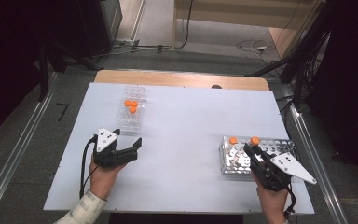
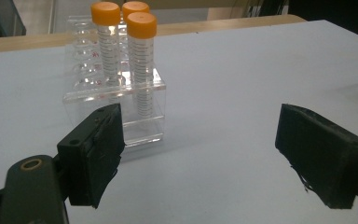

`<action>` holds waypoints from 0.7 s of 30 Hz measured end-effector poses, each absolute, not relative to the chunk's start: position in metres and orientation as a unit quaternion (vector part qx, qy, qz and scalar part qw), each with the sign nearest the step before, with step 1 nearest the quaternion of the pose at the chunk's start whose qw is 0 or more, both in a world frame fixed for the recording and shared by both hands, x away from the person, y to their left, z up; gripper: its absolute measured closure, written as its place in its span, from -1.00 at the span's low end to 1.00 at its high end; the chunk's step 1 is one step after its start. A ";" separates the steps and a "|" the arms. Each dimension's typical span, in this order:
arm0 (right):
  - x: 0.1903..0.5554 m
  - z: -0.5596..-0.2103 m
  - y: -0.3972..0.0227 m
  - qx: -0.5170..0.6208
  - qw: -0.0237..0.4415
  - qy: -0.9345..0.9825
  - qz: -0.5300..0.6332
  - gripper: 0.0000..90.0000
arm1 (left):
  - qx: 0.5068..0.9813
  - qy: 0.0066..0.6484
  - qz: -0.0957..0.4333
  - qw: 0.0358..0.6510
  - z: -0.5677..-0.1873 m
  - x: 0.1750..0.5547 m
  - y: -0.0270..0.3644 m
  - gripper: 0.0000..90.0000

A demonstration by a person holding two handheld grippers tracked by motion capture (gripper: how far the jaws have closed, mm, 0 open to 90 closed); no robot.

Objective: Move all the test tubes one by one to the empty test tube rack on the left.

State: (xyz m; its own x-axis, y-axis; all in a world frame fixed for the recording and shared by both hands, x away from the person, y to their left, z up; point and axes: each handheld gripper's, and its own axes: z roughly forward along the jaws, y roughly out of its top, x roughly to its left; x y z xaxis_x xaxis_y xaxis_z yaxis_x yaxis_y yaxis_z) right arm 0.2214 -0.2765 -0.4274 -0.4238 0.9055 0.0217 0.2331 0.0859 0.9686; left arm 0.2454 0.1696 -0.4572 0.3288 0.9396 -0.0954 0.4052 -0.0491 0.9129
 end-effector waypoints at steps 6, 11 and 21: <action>0.208 -0.416 -0.271 0.407 0.316 0.664 0.542 0.61 | 0.671 0.496 0.282 0.473 -0.455 0.243 0.166 -0.65; 0.201 -0.420 -0.250 0.378 0.294 0.688 0.545 0.61 | 0.684 0.482 0.263 0.481 -0.454 0.240 0.156 -0.65; 0.208 -0.439 -0.202 0.332 0.255 0.740 0.526 0.60 | 0.711 0.440 0.241 0.493 -0.448 0.227 0.132 -0.69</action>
State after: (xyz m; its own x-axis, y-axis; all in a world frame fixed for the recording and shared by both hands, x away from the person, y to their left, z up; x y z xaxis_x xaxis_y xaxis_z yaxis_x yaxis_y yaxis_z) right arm 0.2078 -0.2016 -0.4391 -0.6492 0.7601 -0.0273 0.2233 0.2249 0.9485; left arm 0.2272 0.1316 -0.4482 0.4970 0.8629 -0.0917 0.3878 -0.1263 0.9131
